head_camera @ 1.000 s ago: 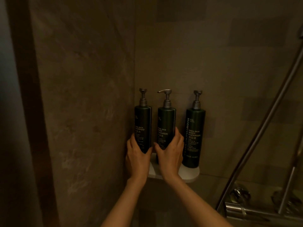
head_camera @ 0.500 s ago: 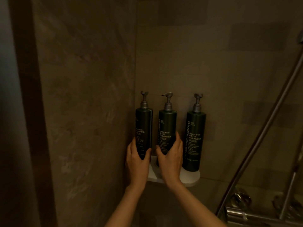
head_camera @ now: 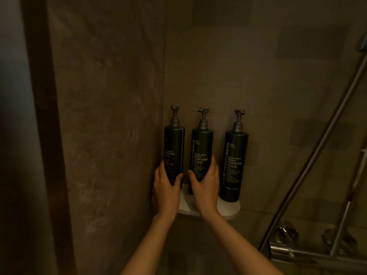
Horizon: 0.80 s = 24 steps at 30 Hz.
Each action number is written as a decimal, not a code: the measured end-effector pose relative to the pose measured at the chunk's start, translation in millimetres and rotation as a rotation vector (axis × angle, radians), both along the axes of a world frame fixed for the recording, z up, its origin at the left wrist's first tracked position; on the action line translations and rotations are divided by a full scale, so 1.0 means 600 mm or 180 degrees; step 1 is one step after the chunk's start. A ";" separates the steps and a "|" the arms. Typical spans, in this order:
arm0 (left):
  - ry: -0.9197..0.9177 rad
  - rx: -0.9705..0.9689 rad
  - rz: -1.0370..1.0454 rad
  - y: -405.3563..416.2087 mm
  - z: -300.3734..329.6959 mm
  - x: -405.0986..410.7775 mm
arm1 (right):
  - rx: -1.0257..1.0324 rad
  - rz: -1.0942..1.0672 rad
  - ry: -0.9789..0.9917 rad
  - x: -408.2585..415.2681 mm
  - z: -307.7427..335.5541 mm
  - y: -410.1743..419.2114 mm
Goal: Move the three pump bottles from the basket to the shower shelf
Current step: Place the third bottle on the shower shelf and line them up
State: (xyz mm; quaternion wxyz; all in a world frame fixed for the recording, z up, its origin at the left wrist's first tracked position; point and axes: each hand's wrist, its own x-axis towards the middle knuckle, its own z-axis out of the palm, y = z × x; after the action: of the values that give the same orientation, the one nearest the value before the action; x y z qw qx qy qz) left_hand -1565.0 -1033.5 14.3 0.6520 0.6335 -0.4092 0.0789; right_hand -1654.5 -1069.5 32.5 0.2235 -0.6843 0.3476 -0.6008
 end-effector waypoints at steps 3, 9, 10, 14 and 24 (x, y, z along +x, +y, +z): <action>-0.0057 0.0052 -0.0061 0.002 -0.003 0.001 | -0.0077 -0.0198 -0.0111 0.001 0.002 -0.001; -0.0087 0.0100 -0.0079 0.000 -0.006 0.007 | -0.0108 -0.0028 0.0036 0.003 -0.005 -0.002; -0.0080 0.0096 -0.0090 0.000 -0.007 0.007 | -0.0110 -0.0005 0.0047 0.003 -0.005 -0.001; -0.0054 0.0095 -0.0113 0.001 -0.007 0.006 | -0.0138 -0.0107 -0.0023 0.000 -0.002 0.000; -0.0037 0.0101 -0.0152 0.003 -0.006 0.007 | -0.0236 -0.0211 0.0048 0.004 -0.009 -0.004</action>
State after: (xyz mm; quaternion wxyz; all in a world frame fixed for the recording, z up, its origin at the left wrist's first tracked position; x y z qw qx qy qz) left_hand -1561.1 -1031.7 10.8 0.6411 0.6333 -0.4293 0.0604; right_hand -1652.1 -1071.8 26.9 0.1754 -0.6846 0.3493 -0.6152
